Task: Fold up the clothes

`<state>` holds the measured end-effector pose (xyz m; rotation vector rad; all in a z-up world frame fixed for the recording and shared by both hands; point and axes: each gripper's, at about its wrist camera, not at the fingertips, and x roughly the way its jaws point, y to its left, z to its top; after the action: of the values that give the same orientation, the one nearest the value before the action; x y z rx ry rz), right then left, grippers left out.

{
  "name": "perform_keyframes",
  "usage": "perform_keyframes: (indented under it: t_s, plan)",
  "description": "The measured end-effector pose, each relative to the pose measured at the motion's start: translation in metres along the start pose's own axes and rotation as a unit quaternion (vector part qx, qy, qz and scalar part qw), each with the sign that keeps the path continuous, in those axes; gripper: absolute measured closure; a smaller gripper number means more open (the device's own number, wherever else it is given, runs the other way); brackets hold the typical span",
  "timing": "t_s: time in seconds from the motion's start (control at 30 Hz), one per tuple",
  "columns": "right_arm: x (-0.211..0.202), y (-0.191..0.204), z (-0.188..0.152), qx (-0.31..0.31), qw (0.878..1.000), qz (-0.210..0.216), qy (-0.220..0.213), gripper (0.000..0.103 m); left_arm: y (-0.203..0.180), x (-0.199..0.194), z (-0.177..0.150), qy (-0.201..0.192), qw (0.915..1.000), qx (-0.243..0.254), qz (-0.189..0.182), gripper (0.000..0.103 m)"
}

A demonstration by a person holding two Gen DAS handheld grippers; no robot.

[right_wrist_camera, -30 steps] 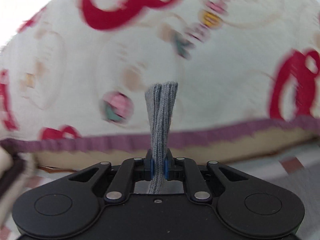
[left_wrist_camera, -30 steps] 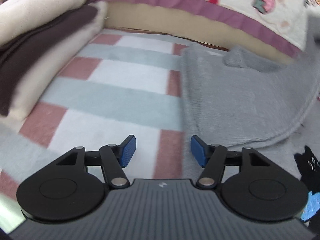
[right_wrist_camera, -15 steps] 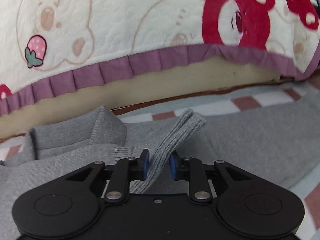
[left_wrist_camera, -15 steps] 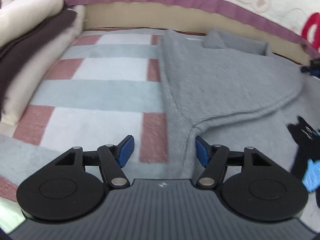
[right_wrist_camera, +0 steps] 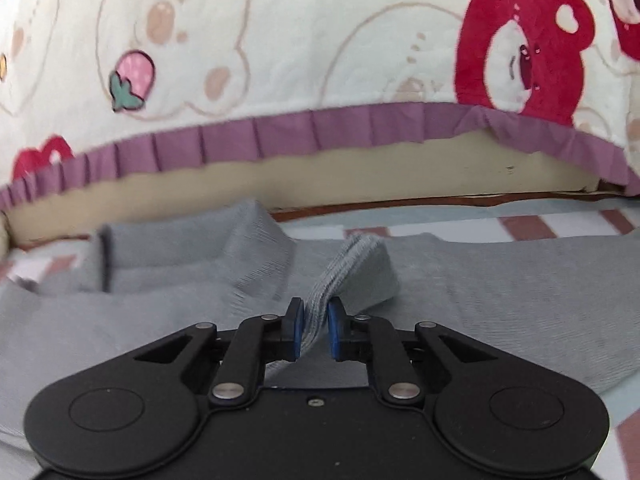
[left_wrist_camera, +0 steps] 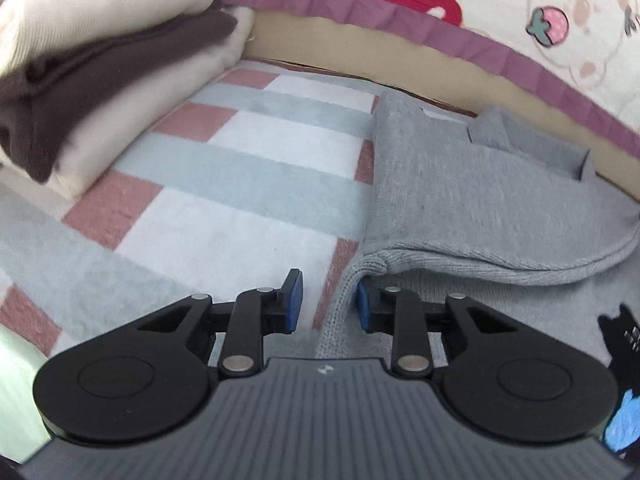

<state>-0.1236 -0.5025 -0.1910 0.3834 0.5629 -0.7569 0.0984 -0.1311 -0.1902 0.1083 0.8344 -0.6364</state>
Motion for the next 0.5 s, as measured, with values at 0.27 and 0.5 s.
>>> perform_keyframes:
  t_s: [0.27,0.5]
  plan:
    - [-0.002,-0.032,-0.008,-0.001,1.0,-0.014,0.004,0.089,0.033,-0.001,0.01,0.071,0.9813,-0.096,-0.151,0.059]
    - [-0.039,-0.1,-0.005,0.078,0.996,-0.052,-0.002,0.081,0.016,-0.027,0.027,0.029,0.9822,-0.049,-0.179,0.055]
